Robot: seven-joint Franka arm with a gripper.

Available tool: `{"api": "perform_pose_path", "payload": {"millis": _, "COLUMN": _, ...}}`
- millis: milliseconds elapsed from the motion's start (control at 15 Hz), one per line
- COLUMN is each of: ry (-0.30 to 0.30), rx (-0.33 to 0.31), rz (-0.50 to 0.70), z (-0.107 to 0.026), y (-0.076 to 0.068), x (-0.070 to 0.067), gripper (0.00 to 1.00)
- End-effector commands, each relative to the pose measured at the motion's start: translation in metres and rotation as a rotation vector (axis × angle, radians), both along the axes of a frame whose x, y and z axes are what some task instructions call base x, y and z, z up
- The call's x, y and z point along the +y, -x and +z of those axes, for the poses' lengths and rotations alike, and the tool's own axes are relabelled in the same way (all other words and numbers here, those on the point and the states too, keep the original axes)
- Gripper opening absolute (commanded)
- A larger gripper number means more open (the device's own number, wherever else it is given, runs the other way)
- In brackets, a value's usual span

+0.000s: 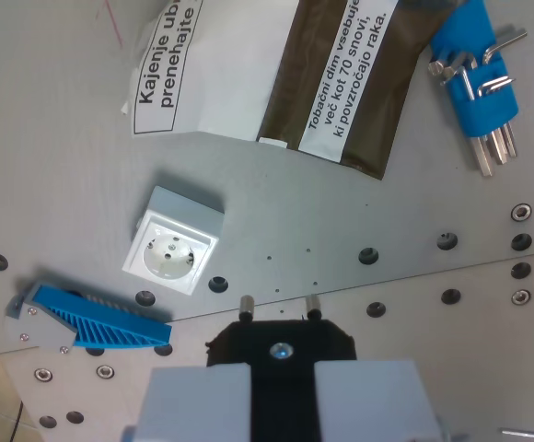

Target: Move above the white socket

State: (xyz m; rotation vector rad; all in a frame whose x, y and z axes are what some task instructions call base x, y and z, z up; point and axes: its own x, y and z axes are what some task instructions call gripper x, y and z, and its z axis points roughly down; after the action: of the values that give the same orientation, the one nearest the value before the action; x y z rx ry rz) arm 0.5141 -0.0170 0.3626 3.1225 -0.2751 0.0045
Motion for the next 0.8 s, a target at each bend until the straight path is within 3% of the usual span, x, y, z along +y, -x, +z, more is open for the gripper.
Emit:
{"api": "perform_pose_path", "payload": {"millis": 67, "ry": 0.0, "rx": 0.0, "rz": -0.001, "z": -0.0001, "y": 0.0002, "x": -0.0002, "gripper": 0.0}}
{"api": "perform_pose_path", "payload": {"millis": 800, "ry": -0.002, "rx": -0.008, "rz": 0.067, "z": -0.0064, "y": 0.0032, "x": 0.0023, "gripper": 0.0}}
